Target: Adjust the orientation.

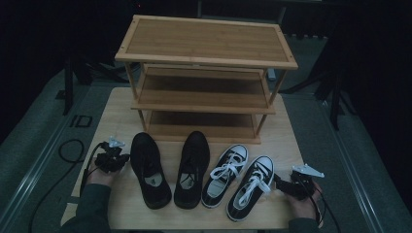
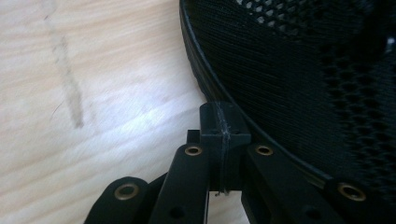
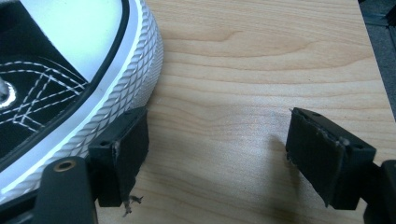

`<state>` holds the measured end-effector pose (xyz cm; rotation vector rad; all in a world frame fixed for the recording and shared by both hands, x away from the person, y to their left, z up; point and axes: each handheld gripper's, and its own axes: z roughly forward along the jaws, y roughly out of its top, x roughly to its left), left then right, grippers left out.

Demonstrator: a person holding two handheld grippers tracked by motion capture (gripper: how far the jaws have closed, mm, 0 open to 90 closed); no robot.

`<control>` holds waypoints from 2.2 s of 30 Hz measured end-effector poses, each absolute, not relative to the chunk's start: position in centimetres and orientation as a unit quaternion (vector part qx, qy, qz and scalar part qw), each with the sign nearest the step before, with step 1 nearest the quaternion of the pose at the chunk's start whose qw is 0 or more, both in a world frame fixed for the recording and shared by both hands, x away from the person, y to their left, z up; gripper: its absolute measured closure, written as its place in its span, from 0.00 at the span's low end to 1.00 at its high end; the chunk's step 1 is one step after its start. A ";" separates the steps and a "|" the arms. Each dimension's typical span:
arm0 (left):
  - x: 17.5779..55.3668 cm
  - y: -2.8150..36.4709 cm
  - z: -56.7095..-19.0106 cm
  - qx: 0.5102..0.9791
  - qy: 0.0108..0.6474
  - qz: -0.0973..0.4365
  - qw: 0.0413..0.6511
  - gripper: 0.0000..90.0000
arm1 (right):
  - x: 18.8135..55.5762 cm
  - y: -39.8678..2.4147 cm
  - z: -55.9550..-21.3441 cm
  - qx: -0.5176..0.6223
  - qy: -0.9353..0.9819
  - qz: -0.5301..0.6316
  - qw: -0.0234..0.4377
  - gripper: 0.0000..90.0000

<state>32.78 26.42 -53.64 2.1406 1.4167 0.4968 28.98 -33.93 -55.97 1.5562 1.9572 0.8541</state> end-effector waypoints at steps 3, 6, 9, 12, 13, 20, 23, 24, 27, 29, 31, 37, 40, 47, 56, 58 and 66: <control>33.3 25.6 -53.4 0.796 0.515 0.184 0.260 1.00 | 29.0 -33.9 -56.0 0.570 0.718 0.313 0.247 0.23; 33.7 24.7 -53.3 0.802 0.505 0.182 0.261 1.00 | 29.0 -33.9 -56.0 0.571 0.718 0.313 0.247 0.23; 33.8 24.4 -53.3 0.805 0.501 0.181 0.259 1.00 | 29.0 -33.9 -56.0 0.570 0.718 0.313 0.247 0.23; 34.6 23.2 -53.1 0.816 0.486 0.177 0.257 1.00 | 29.0 -33.9 -56.0 0.570 0.718 0.313 0.247 0.23; 34.7 23.0 -53.1 0.819 0.482 0.176 0.256 1.00 | 29.0 -33.9 -56.0 0.570 0.718 0.313 0.247 0.23; 35.6 21.3 -52.8 0.834 0.458 0.161 0.261 1.00 | 29.0 -33.9 -56.0 0.570 0.718 0.313 0.247 0.23; 35.8 20.7 -52.7 0.839 0.450 0.157 0.262 1.00 | 29.0 -33.9 -56.0 0.570 0.718 0.313 0.247 0.23; 35.8 20.6 -52.7 0.840 0.448 0.155 0.262 1.00 | 29.0 -33.9 -56.0 0.571 0.718 0.313 0.247 0.23; 36.0 20.5 -52.6 0.842 0.447 0.155 0.258 1.00 | 29.0 -33.9 -56.0 0.570 0.718 0.313 0.247 0.23; 36.0 20.5 -52.6 0.842 0.447 0.152 0.260 1.00 | 29.0 -33.9 -56.0 0.571 0.718 0.313 0.247 0.23; 36.1 20.6 -52.6 0.842 0.447 0.150 0.261 1.00 | 29.0 -33.9 -56.0 0.570 0.718 0.313 0.247 0.23; 36.3 20.9 -52.4 0.840 0.453 0.144 0.261 0.95 | 29.0 -33.9 -56.0 0.570 0.718 0.313 0.247 0.23; 36.2 21.2 -52.1 0.838 0.455 0.137 0.267 0.87 | 29.0 -33.9 -56.0 0.570 0.718 0.313 0.247 0.23; 35.9 21.6 -51.0 0.845 0.443 0.120 0.274 0.79 | 29.0 -33.9 -56.0 0.571 0.718 0.313 0.247 0.23; 35.7 21.9 -50.1 0.862 0.423 0.090 0.266 0.75 | 29.0 -33.9 -56.0 0.570 0.718 0.313 0.247 0.23; 35.7 22.1 -49.8 0.865 0.420 0.087 0.260 0.75 | 29.0 -33.9 -56.0 0.570 0.718 0.313 0.247 0.23; 35.7 22.4 -48.4 0.876 0.422 0.055 0.228 0.71 | 29.0 -33.9 -56.0 0.570 0.718 0.313 0.248 0.23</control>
